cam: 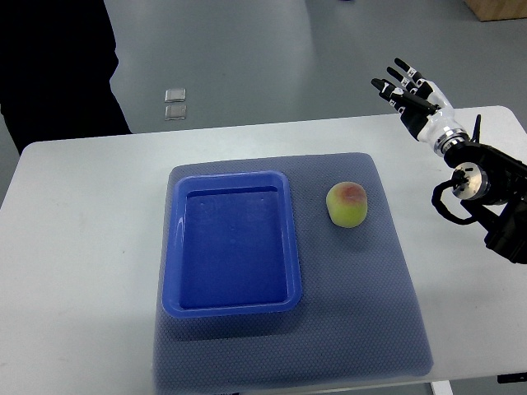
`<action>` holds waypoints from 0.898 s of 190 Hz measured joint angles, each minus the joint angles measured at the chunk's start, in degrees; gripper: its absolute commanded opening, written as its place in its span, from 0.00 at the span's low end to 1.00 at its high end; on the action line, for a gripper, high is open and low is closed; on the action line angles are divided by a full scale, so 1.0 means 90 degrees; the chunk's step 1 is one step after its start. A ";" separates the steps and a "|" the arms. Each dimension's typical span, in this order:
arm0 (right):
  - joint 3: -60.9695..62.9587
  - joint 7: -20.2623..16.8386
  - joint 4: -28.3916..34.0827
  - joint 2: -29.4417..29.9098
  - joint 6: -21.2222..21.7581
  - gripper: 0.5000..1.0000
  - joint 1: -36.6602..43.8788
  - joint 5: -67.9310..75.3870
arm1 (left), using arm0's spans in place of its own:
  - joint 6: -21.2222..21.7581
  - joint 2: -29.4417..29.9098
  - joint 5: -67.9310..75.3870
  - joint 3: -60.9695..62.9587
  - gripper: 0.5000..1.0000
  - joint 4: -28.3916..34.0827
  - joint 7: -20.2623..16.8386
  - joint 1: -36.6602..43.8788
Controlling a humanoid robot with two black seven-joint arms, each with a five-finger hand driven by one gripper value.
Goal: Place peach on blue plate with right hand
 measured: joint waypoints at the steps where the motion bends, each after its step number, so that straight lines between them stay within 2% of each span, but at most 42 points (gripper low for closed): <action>1: -0.0002 0.0000 0.0000 0.0000 0.0000 0.86 0.0000 0.0000 | 0.0000 0.0000 0.0000 0.0000 1.00 0.0000 0.0000 0.0000; 171: -0.0056 0.0010 0.0020 0.0008 0.0146 0.86 -0.0008 -0.0462 | -0.0002 0.0000 -0.0010 0.0005 1.00 0.0029 -0.0010 0.0001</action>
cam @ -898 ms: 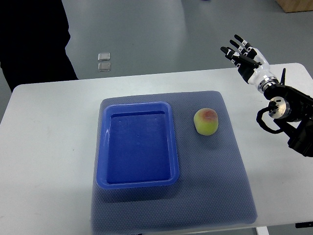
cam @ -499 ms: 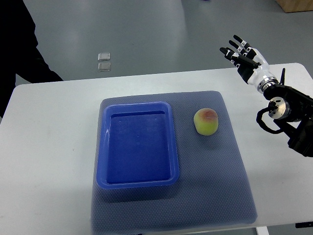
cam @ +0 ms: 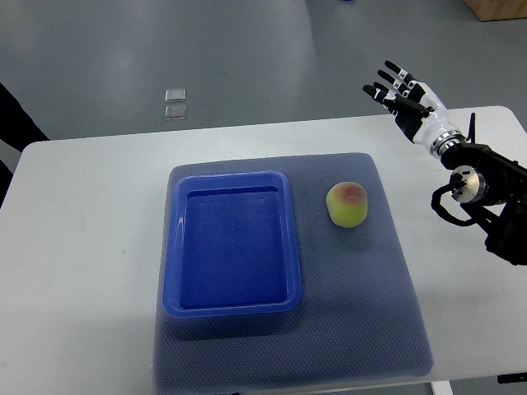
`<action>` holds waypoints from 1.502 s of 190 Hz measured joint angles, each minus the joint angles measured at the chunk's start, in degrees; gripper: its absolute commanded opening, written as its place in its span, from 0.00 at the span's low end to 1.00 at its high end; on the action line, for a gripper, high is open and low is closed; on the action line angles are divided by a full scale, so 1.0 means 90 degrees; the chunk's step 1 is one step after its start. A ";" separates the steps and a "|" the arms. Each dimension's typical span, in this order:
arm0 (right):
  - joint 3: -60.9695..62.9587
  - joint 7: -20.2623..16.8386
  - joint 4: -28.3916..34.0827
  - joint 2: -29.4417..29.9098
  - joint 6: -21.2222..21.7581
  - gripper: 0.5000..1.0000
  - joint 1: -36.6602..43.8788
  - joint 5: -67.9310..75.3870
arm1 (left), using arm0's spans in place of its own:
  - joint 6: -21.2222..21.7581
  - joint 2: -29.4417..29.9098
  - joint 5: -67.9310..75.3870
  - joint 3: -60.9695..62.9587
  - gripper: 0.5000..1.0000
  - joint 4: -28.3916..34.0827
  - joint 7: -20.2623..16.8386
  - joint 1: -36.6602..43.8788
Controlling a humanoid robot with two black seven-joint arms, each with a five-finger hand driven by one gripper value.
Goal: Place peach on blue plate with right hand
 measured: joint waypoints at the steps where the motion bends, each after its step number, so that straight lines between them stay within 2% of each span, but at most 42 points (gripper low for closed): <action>1: 0.0000 0.0000 0.0000 -0.0001 0.0000 0.86 0.0000 -0.0004 | 0.0000 0.0000 0.0000 -0.0001 1.00 0.0000 0.0000 0.0000; 152: -0.0011 0.0000 0.0010 -0.0010 0.0154 0.86 0.0044 -0.0540 | 0.0000 0.0000 0.0002 -0.0005 1.00 -0.0029 0.0000 0.0000; 194: -0.0085 0.0032 0.0022 -0.0111 0.0734 0.86 0.0095 -0.0914 | 0.0001 0.0000 0.0002 -0.0005 1.00 -0.0029 0.0000 0.0000; 224: -0.0135 0.0041 0.0051 -0.0210 0.0838 0.86 0.0187 -0.1296 | 0.0003 0.0000 0.0002 -0.0005 1.00 -0.0029 0.0000 0.0000; 267: -0.0632 0.0067 0.0199 -0.0525 0.1293 0.85 0.0489 -0.2415 | 0.0003 0.0000 0.0002 -0.0005 1.00 -0.0029 0.0000 -0.0001; 286: -0.1062 0.0068 0.0474 -0.0762 0.1535 0.85 0.0732 -0.3092 | 0.0003 0.0000 0.0002 -0.0005 1.00 -0.0029 -0.0001 0.0000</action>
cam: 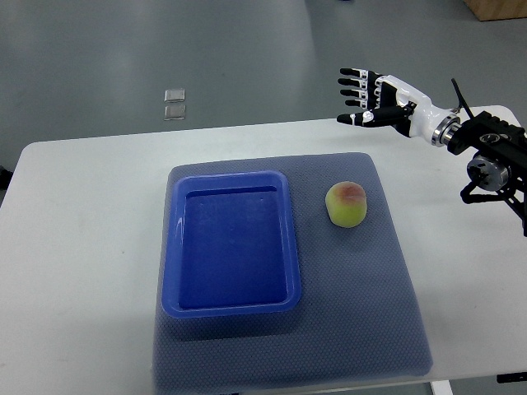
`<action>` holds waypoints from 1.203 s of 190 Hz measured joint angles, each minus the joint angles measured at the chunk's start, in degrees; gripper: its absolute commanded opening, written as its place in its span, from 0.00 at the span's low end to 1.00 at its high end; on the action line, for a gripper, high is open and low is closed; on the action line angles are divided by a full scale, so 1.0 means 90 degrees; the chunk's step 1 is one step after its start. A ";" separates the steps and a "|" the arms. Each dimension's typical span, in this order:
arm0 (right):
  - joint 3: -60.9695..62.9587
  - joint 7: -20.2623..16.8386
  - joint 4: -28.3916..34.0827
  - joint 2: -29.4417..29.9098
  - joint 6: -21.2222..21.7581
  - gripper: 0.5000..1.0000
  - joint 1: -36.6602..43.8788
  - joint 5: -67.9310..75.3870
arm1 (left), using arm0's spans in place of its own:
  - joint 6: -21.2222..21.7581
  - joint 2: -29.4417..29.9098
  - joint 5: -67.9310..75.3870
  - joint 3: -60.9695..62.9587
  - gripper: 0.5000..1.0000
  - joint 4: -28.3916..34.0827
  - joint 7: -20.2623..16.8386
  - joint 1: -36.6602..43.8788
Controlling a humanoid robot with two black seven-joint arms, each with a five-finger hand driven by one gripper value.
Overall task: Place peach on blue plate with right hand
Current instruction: 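Reach the right hand forward and down over the peach, then close the right hand fingers around the peach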
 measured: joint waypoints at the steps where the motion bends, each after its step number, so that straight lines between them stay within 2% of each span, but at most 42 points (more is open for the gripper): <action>1: -0.0024 0.0000 0.0014 -0.0011 0.0011 0.85 0.0013 -0.0033 | 0.0000 0.0000 0.0000 0.0000 1.00 0.0000 0.0000 0.0000; 37: -0.1210 0.0007 0.0645 -0.0379 0.0376 0.85 0.0708 -0.1141 | 0.0000 0.0000 0.0000 0.0000 1.00 -0.0005 0.0000 0.0000; 59: -0.1888 0.0034 0.1141 -0.0618 0.0766 0.85 0.1252 -0.1515 | 0.0000 0.0000 0.0001 0.0008 1.00 -0.0018 0.0000 0.0008; 100: -0.2779 0.0040 0.1350 -0.0603 0.0918 0.85 0.1909 -0.2475 | -0.0010 0.0000 0.0010 0.0010 1.00 -0.0024 0.0006 0.0020; 144: -0.2906 0.0023 0.1332 -0.0288 0.0589 0.85 0.1763 -0.4069 | -0.0010 0.0000 0.0012 0.0011 1.00 -0.0020 0.0007 0.0017; 186: -0.3163 -0.0040 0.1257 -0.0136 0.0148 0.85 0.1615 -0.4400 | -0.0010 0.0000 0.0011 0.0011 1.00 -0.0019 0.0001 0.0019; 229: -0.3228 -0.0048 0.1177 -0.0129 0.0033 0.85 0.1603 -0.4710 | -0.0007 0.0000 0.0011 0.0010 1.00 -0.0019 0.0005 0.0020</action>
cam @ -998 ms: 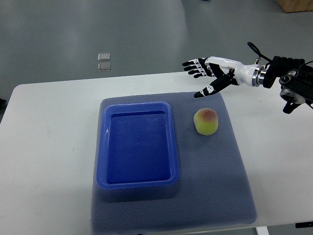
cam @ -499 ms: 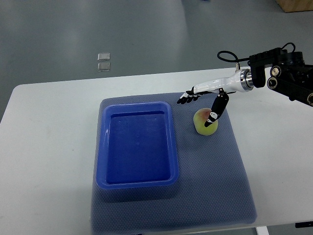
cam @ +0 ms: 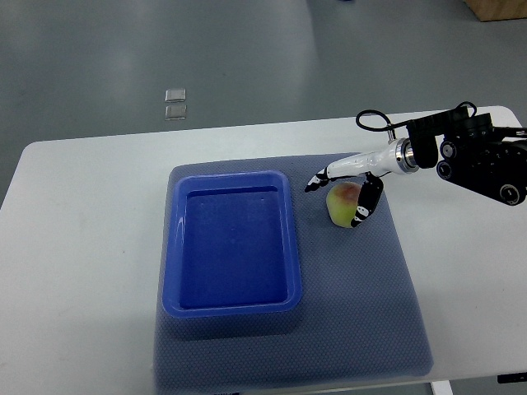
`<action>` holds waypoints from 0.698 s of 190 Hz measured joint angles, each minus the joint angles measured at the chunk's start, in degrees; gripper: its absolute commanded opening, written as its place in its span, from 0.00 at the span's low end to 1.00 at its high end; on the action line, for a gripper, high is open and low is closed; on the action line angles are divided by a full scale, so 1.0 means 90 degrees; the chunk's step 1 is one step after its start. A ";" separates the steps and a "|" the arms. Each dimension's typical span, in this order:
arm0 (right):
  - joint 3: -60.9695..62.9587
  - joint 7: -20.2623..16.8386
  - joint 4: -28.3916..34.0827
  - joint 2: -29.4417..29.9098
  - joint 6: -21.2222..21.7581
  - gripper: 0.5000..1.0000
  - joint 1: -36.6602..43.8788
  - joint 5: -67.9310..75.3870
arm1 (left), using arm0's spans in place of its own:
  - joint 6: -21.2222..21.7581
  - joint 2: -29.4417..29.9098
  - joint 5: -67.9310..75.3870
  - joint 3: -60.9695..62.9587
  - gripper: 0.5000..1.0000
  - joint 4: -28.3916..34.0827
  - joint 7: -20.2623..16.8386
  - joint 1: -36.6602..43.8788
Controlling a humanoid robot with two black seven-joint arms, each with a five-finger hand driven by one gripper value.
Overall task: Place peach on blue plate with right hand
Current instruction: 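Close the right hand fingers around the peach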
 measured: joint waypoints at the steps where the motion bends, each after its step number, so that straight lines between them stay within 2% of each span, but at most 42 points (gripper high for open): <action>1: -0.0001 0.0000 -0.0003 0.0000 -0.0001 0.85 0.0000 -0.0010 | 0.0000 0.0000 0.0000 0.0000 1.00 0.0000 0.0000 0.0000; 74: -0.0124 0.0000 -0.0069 -0.0004 -0.0223 0.79 -0.0007 -0.0335 | 0.0000 0.0000 -0.0003 0.0000 1.00 0.0000 0.0000 0.0000; 92: -0.0195 0.0000 -0.0076 0.0002 -0.0257 0.73 -0.0030 -0.0380 | 0.0000 0.0000 -0.0003 0.0001 1.00 0.0000 -0.0002 0.0000; 118: -0.0223 0.0000 -0.0127 0.0014 -0.0288 0.50 -0.0048 -0.0389 | 0.0000 0.0000 -0.0003 0.0004 1.00 -0.0005 -0.0002 0.0000; 128: -0.0224 0.0000 -0.0144 0.0019 -0.0292 0.50 -0.0049 -0.0389 | 0.0000 0.0000 -0.0003 0.0007 1.00 -0.0008 -0.0002 0.0000; 129: -0.0224 0.0000 -0.0146 0.0019 -0.0292 0.44 -0.0049 -0.0389 | 0.0000 0.0000 -0.0003 0.0008 1.00 -0.0008 -0.0002 0.0000; 133: -0.0224 0.0000 -0.0150 0.0020 -0.0293 0.43 -0.0049 -0.0389 | 0.0000 0.0000 -0.0003 0.0008 1.00 -0.0009 -0.0003 0.0000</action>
